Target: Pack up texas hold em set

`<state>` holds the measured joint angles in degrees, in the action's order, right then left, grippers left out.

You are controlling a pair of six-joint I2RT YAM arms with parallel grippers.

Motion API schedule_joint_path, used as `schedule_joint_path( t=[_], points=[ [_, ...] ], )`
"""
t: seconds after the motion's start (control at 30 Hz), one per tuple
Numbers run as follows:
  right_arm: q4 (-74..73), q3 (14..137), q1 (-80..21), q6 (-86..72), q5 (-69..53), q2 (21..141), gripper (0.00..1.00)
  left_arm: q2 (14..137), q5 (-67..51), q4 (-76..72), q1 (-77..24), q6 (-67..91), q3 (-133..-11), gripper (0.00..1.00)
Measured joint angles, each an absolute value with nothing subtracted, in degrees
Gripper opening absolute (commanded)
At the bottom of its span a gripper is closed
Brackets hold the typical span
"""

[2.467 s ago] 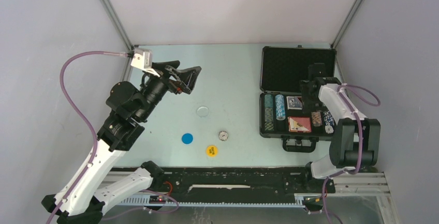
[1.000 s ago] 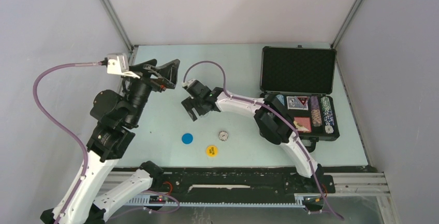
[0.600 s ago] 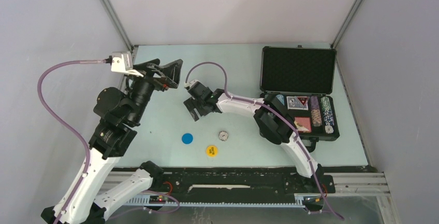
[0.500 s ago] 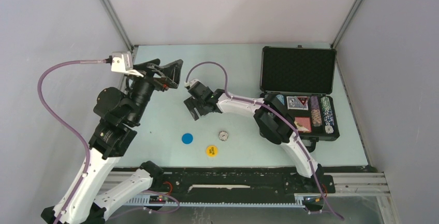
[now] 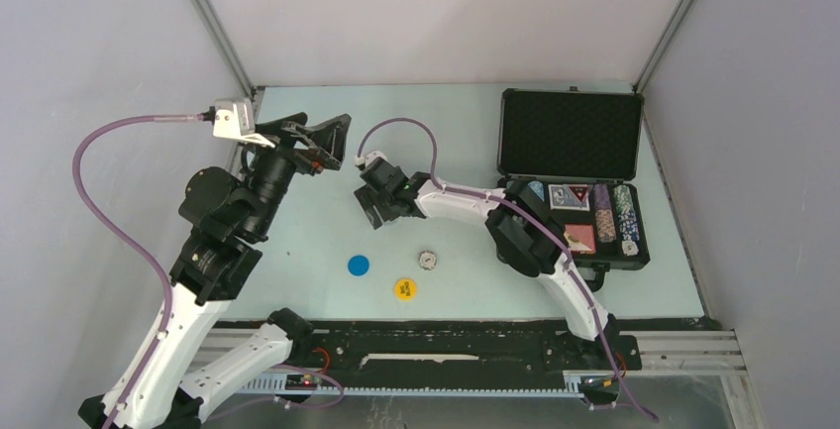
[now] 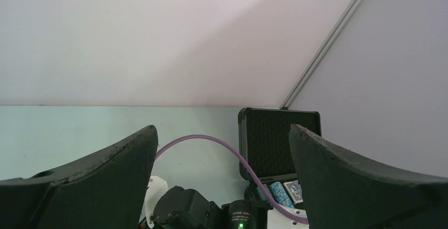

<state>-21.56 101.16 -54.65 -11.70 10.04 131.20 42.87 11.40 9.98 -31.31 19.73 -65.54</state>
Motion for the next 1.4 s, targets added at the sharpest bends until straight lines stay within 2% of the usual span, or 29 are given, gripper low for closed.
schedule_joint_path(
  t=[0.53,0.8,0.93,1.27,1.4],
  points=[
    [-21.19,100.42,-55.92,-13.21,13.02,130.80,0.65,42.92,10.35,9.96,-31.31,20.16,-65.54,1.00],
    [-19.84,91.79,-54.52,-14.92,12.67,124.88,0.56,43.11,10.31,9.96,-31.31,20.16,-65.54,1.00],
    [-18.76,85.58,-52.73,-16.29,11.38,119.26,0.56,43.11,10.31,9.96,-31.33,20.16,-65.54,1.00],
    [-17.93,73.36,-45.80,-17.39,13.80,94.43,0.56,43.11,10.31,9.96,-31.38,20.16,-65.54,1.00],
    [-19.51,66.96,-39.09,-18.17,15.31,84.12,0.56,43.11,10.31,9.96,-31.48,20.18,-65.54,1.00]
  ],
)
